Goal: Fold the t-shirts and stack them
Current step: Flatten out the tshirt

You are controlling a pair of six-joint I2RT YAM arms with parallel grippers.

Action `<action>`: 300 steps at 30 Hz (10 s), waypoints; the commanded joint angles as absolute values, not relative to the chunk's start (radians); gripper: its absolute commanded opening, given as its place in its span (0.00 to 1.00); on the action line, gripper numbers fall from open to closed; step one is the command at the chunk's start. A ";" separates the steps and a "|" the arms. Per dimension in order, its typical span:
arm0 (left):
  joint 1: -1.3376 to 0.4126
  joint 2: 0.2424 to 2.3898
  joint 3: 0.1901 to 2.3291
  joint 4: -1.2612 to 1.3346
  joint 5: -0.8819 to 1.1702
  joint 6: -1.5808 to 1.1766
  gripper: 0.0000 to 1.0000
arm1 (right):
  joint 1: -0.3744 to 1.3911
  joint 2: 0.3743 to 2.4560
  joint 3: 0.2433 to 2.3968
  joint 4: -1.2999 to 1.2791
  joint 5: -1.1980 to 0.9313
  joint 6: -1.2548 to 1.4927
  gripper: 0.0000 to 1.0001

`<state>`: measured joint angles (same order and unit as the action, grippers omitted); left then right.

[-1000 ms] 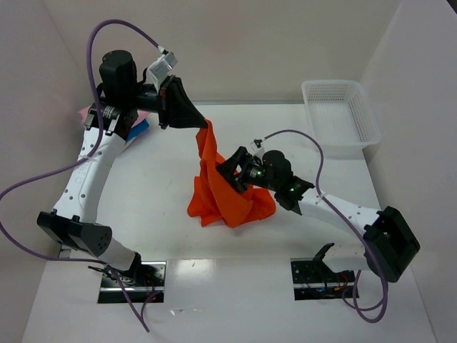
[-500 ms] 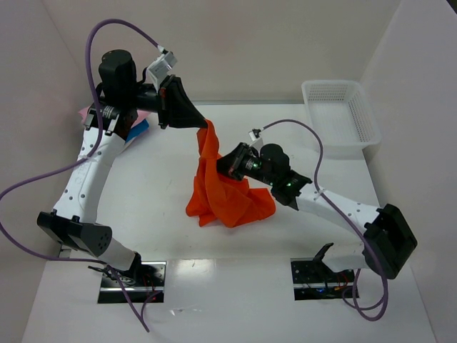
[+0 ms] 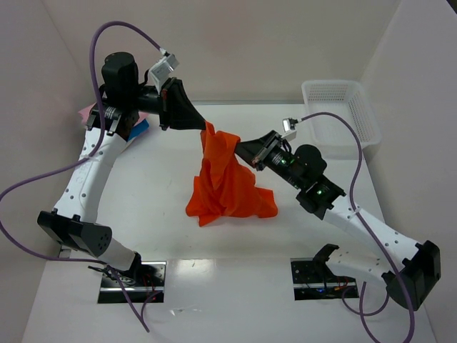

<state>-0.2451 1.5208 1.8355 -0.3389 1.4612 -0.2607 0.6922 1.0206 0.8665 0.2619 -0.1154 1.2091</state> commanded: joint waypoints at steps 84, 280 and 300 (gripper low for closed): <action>-0.360 2.150 2.694 -0.710 0.227 -0.126 0.00 | 0.589 0.853 1.045 -0.351 0.448 0.867 0.00; 0.006 1.524 1.934 -0.532 0.244 -0.302 0.00 | 0.311 1.147 1.405 0.106 0.199 0.072 0.00; 0.006 1.140 1.985 -0.670 0.020 -0.331 0.00 | 0.311 0.693 1.315 -0.129 0.377 0.060 0.00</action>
